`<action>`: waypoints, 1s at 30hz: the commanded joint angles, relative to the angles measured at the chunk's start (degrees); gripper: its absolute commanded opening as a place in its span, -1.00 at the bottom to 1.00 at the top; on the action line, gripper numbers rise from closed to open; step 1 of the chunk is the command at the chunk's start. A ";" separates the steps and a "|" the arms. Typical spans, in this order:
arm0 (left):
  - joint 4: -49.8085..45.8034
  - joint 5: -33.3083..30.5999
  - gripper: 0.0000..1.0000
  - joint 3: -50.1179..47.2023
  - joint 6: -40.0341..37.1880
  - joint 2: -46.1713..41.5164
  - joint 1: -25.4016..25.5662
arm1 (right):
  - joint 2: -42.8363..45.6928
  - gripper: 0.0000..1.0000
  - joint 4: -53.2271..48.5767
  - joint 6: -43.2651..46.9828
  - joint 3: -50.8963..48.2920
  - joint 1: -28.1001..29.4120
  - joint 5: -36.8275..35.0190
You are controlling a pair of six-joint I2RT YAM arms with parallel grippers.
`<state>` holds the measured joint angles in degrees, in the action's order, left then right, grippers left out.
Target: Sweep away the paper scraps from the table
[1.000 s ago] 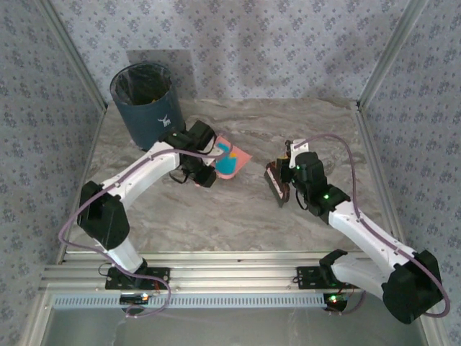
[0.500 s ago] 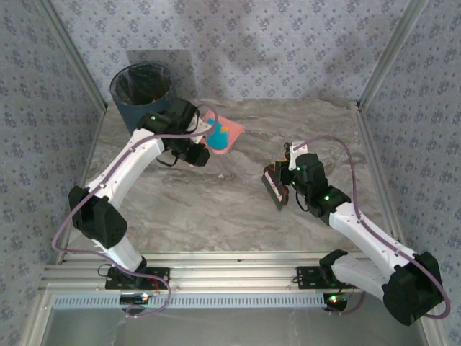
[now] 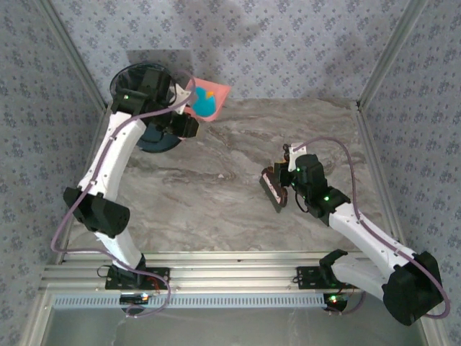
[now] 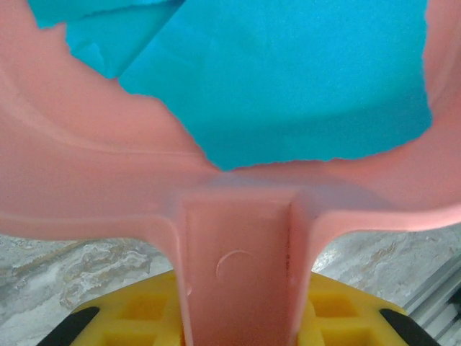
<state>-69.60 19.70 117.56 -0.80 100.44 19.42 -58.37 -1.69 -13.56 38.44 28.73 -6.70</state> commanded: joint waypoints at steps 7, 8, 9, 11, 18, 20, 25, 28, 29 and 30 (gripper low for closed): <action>-6.08 7.14 -1.00 14.04 2.46 6.87 -5.88 | 0.33 -1.00 1.23 -1.82 0.49 -0.33 1.21; -5.86 7.78 -1.00 14.69 3.05 7.25 -6.55 | 0.34 -1.00 1.14 -1.82 0.48 -0.39 1.20; -5.56 8.70 -1.00 15.27 3.76 7.67 -7.28 | 0.35 -1.00 1.04 -1.82 0.51 -0.31 1.14; -5.08 9.88 -1.00 16.33 4.92 8.41 -8.52 | 0.45 -1.00 0.93 -1.81 0.65 -0.34 1.03; -1.85 14.85 -1.00 17.10 10.06 10.02 -12.73 | 0.54 -1.00 0.73 -2.34 0.47 -0.31 1.23; -0.64 16.69 -1.00 17.07 11.64 10.27 -13.80 | 0.54 -1.00 0.73 -2.59 0.48 -0.30 1.29; 3.02 21.33 -1.00 17.00 16.59 11.21 -16.75 | 0.45 -1.00 0.89 -2.94 0.45 -0.21 1.43; 5.24 23.35 -1.00 17.00 19.55 11.94 -18.36 | 0.45 -1.00 0.73 -2.96 0.48 -0.19 1.36; 5.83 23.90 -1.00 16.96 20.49 12.17 -18.76 | 0.45 -1.00 0.69 -3.01 0.50 -0.17 1.36; 6.65 24.65 -1.00 16.85 21.69 12.38 -19.20 | 0.45 -1.00 0.69 -3.04 0.49 -0.18 1.39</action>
<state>-66.81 39.79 133.05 16.58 112.03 1.32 -58.39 -1.76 -15.53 38.44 28.73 -5.91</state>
